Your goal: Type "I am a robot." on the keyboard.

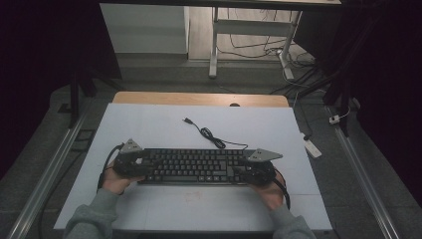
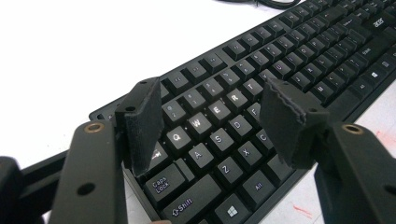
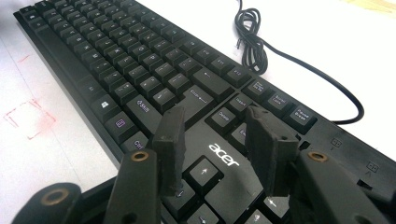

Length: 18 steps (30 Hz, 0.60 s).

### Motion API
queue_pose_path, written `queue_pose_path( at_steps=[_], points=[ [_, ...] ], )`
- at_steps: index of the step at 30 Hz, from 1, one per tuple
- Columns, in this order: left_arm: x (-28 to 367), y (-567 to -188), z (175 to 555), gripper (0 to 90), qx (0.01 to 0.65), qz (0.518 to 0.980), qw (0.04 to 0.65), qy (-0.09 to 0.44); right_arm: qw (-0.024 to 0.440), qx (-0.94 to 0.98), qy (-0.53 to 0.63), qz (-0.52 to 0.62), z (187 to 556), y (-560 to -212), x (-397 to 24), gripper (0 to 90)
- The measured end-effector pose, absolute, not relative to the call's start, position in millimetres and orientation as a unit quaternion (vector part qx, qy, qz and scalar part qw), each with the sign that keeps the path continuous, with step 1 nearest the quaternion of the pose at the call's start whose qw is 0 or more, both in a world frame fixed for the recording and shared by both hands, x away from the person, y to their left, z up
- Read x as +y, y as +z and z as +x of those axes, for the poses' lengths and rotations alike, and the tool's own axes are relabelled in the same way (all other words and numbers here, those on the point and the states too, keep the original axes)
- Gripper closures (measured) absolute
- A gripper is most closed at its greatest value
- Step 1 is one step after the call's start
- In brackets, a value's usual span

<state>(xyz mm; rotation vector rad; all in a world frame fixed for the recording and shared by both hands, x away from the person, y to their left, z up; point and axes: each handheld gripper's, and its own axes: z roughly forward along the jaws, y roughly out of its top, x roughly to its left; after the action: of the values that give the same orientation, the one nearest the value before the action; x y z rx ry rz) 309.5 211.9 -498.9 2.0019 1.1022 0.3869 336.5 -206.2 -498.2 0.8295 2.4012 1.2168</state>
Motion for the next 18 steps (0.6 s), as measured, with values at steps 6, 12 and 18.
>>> queue_pose_path(
  at_steps=[6, 12, 18],
  points=[
    [210.7, -498.9, 309.2, 38.7, 0.434, 0.793, 0.400, 0.153, 0.158, 0.840, 0.434, 0.284, 335.0, -494.5, -200.0, 58.0],
    [210.2, -499.3, 309.5, 37.9, 0.435, 0.793, 0.399, 0.153, 0.149, 0.843, 0.440, 0.270, 334.0, -492.4, -187.6, 61.6],
    [209.4, -499.6, 309.5, 37.0, 0.432, 0.795, 0.398, 0.153, 0.138, 0.849, 0.444, 0.253, 333.9, -491.6, -175.7, 70.3]
  ],
)
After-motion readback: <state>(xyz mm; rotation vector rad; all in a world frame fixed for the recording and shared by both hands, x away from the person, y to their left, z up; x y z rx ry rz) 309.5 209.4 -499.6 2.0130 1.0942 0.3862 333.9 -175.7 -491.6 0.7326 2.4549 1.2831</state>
